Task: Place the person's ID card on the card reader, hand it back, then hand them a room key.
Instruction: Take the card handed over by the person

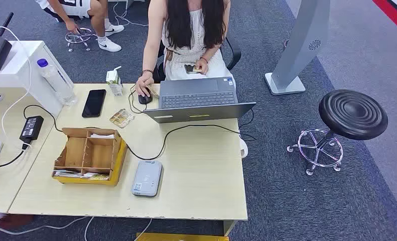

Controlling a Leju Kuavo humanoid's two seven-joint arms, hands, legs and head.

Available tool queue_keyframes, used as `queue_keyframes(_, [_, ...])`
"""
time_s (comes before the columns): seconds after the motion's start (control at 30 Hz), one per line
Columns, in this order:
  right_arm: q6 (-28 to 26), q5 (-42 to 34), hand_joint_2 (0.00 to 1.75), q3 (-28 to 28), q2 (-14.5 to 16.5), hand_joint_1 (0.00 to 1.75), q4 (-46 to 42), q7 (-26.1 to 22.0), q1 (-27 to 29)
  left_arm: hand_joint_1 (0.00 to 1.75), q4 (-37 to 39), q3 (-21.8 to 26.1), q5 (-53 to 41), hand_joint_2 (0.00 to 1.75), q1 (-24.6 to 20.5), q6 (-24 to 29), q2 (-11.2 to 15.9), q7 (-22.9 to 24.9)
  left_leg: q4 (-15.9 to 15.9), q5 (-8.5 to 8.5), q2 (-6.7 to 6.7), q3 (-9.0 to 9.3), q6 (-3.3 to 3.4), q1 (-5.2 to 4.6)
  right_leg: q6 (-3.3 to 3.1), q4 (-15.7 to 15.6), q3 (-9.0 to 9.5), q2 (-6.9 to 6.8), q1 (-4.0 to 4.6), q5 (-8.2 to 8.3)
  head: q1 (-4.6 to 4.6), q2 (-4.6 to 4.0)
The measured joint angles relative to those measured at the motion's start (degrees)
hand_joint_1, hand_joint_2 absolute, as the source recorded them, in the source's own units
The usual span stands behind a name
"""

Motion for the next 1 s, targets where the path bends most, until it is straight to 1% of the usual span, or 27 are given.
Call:
queue_keyframes(0.07, [-0.19, -0.1, 0.0, -0.17, 0.0, 0.0, 0.03, 0.01, -0.01, 0.0, -0.03, 0.2, 0.22, 1.75, 0.0, -0.12, -0.06, -0.45, 0.0, 0.0, 0.0, 0.0, 0.0, 0.0, 0.0, 0.0, 0.0, 0.0, 0.0, 0.0, 0.0, 0.0])
queue_keyframes(0.13, [-1.5, -0.87, 0.0, -0.81, 0.01, 0.0, 0.06, 0.22, -0.03, 0.0, -1.84, 1.35, 1.78, 1.75, 0.07, -0.85, -0.92, -3.67, 0.01, 0.0, 0.01, 0.01, 0.0, 0.0, 0.0, 0.0, 0.0, 0.01, 0.0, 0.0, 0.01, 0.0])
queue_keyframes(0.17, [-2.44, -1.37, 0.0, -1.32, 0.01, 0.0, 0.05, 0.54, -0.03, 0.0, -4.22, 2.52, 3.04, 1.75, 0.12, -1.44, -1.99, -5.63, 0.01, 0.0, 0.0, 0.02, 0.0, 0.0, 0.0, 0.0, 0.0, 0.01, 0.0, 0.0, 0.01, 0.0])
queue_keyframes(0.2, [-3.3, -1.79, 0.0, -1.93, 0.02, 0.0, 0.04, 0.95, -0.01, 0.0, -7.74, 4.12, 4.35, 1.75, 0.15, -2.12, -3.32, -6.66, 0.02, 0.0, 0.0, 0.02, 0.0, 0.0, 0.0, 0.0, 0.0, 0.0, 0.0, 0.0, 0.02, 0.0])
queue_keyframes(0.23, [-3.9, -2.0, 0.0, -2.56, 0.02, 0.0, 0.02, 1.38, 0.02, 0.0, -11.93, 5.96, 5.54, 1.75, 0.15, -2.81, -4.79, -6.31, 0.02, 0.0, 0.0, 0.01, 0.0, -0.01, 0.0, 0.0, 0.01, 0.0, 0.0, 0.0, 0.02, 0.0])
queue_keyframes(0.3, [-4.77, -2.06, 0.0, -3.68, 0.02, 0.0, -0.04, 2.02, 0.09, 0.0, -19.97, 9.31, 7.47, 1.75, 0.18, -4.38, -7.28, -3.95, 0.02, 0.0, 0.03, 0.0, 0.01, -0.02, 0.0, 0.0, 0.01, 0.04, -0.01, 0.0, 0.01, 0.0])
queue_keyframes(0.33, [-5.16, -2.02, 0.0, -4.19, 0.02, 0.0, -0.08, 2.27, 0.11, 0.0, -23.48, 10.52, 8.44, 1.75, 0.29, -5.1, -8.31, -3.57, 0.02, -0.01, 0.05, -0.01, 0.01, -0.02, 0.0, 0.0, 0.02, 0.05, -0.01, 0.01, 0.01, 0.0])
queue_keyframes(0.4, [-5.94, -1.82, 0.0, -5.08, 0.02, 0.0, -0.1, 2.84, 0.12, 0.0, -29.54, 11.55, 11.05, 1.75, 0.96, -5.89, -9.91, -4.84, 0.02, -0.01, 0.06, 0.0, 0.01, -0.01, 0.0, 0.0, 0.02, 0.06, -0.01, 0.0, 0.02, 0.0])
queue_keyframes(0.47, [-6.45, -1.33, 0.87, -5.88, 0.02, 0.0, -0.1, 3.48, 0.11, 0.0, -35.78, 10.91, 15.4, 1.75, 2.69, -4.96, -11.13, -6.78, 0.02, -0.02, 0.07, 0.01, 0.02, 0.0, 0.0, 0.0, 0.01, 0.06, 0.0, 0.0, 0.02, 0.0])
queue_keyframes(0.53, [-6.78, -0.53, 1.75, -6.5, 0.02, 0.0, -0.1, 4.19, 0.1, 0.0, -43.38, 8.27, 21.33, 1.75, 5.68, -2.43, -11.96, -7.87, 0.02, -0.02, 0.06, 0.02, 0.02, 0.02, 0.01, 0.0, 0.0, 0.06, 0.03, -0.01, 0.0, 0.0])
queue_keyframes(0.63, [-7.13, 0.75, 1.75, -7.22, 0.02, 0.0, -0.09, 5.09, 0.02, 0.0, -55.6, 2.63, 27.1, 1.75, 10.06, 0.29, -12.8, -7.44, 0.02, -0.02, -0.11, -0.01, 0.02, 0.03, 0.08, -0.01, 0.02, -0.12, 0.04, -0.07, 0.0, 0.0])
queue_keyframes(0.7, [-7.17, 1.52, 1.75, -7.47, 0.02, 0.0, -0.06, 5.45, -0.17, 0.0, -61.7, 0.42, 27.11, 1.75, 11.36, -0.38, -13.1, -6.39, 0.02, -0.02, -0.18, -0.03, 0.02, 0.03, 0.11, -0.01, 0.06, -0.21, 0.04, -0.09, 0.01, 0.0])
queue_keyframes(0.77, [-7.17, 2.22, 1.75, -7.54, 0.02, 0.0, -0.04, 5.76, -0.32, 0.0, -66.39, -0.44, 26.43, 1.75, 11.84, -2.08, -13.45, -5.03, 0.02, -0.01, -0.16, -0.02, 0.01, 0.04, 0.1, -0.01, 0.08, -0.18, 0.04, -0.07, 0.0, 0.0])
queue_keyframes(0.9, [-7.17, 3.74, 1.75, -7.55, 0.02, 0.0, -0.01, 6.21, -0.39, 0.0, -74.08, -0.67, 24.33, 1.75, 11.68, -5.4, -13.79, -1.13, 0.02, 0.03, -0.15, 0.04, 0.02, 0.03, 0.06, -0.01, 0.08, -0.17, 0.04, -0.04, 0.01, 0.0])
queue_keyframes(1.0, [-7.33, 5.16, 1.75, -7.53, 0.02, 0.0, 0.05, 6.69, -0.55, 0.0, -78.23, -0.67, 18.58, 1.75, 10.22, -6.85, -13.78, 0.88, 0.03, 0.04, -0.16, 0.05, 0.01, 0.03, 0.06, -0.01, 0.09, -0.17, 0.04, -0.04, 0.01, 0.0])
